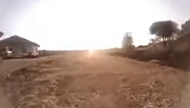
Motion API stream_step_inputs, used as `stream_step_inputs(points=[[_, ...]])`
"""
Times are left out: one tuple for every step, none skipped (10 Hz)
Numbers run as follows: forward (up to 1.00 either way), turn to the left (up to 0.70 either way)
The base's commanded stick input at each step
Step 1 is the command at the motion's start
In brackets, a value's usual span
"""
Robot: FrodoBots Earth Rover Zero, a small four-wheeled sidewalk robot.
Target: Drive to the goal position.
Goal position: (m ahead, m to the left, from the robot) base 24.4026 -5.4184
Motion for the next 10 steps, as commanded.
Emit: stream_step_inputs(points=[[0.7,0.0],[0.7,0.0],[0.7,0.0],[0.7,0.0],[0.7,0.0],[0.7,0.0],[0.7,0.0],[0.7,0.0],[0.7,0.0],[0.7,0.0]])
